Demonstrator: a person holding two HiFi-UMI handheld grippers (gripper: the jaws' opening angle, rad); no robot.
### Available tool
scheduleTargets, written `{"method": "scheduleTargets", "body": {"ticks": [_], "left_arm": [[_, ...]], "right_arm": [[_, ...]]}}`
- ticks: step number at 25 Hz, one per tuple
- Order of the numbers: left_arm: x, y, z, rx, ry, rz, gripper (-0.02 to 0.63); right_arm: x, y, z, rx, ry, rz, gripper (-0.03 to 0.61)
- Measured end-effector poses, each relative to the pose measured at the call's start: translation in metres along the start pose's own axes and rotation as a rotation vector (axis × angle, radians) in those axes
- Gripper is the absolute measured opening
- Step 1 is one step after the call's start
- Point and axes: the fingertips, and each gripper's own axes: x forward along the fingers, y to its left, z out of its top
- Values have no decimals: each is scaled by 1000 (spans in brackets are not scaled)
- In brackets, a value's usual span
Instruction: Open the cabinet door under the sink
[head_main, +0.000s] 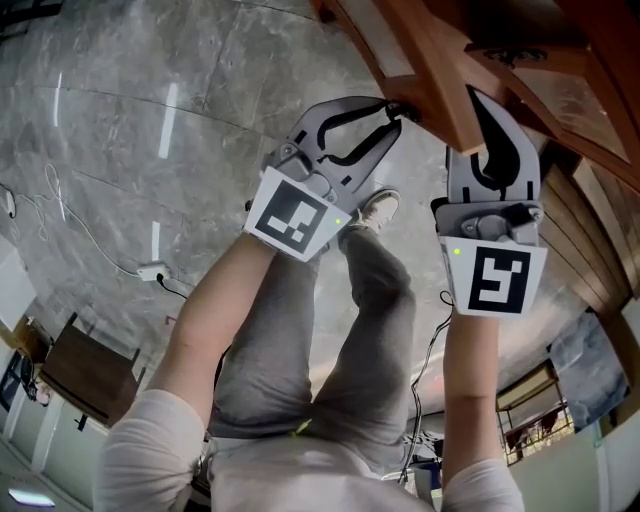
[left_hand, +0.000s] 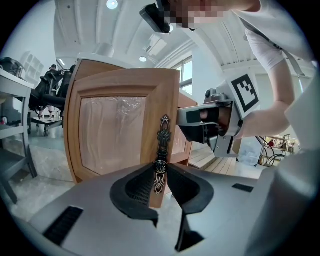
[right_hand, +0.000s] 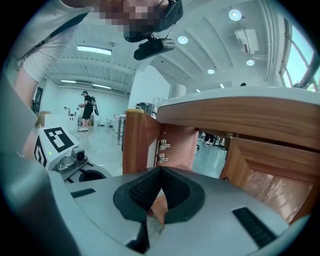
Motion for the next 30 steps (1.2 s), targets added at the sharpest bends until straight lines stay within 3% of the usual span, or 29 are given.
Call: {"method": "scheduleTargets", "body": {"ticks": [13,20,30], "left_arm": [[-70,21,-26,-36,37,84,78],[-97,34,-32,-82,40,191,65],[-153,74,-44,-134,66,373,40]], "right_arm": [[11,80,9,12,38,120,31],[19,108,17,32,51,156,31],[41,167,36,57,35,280,31]]}}
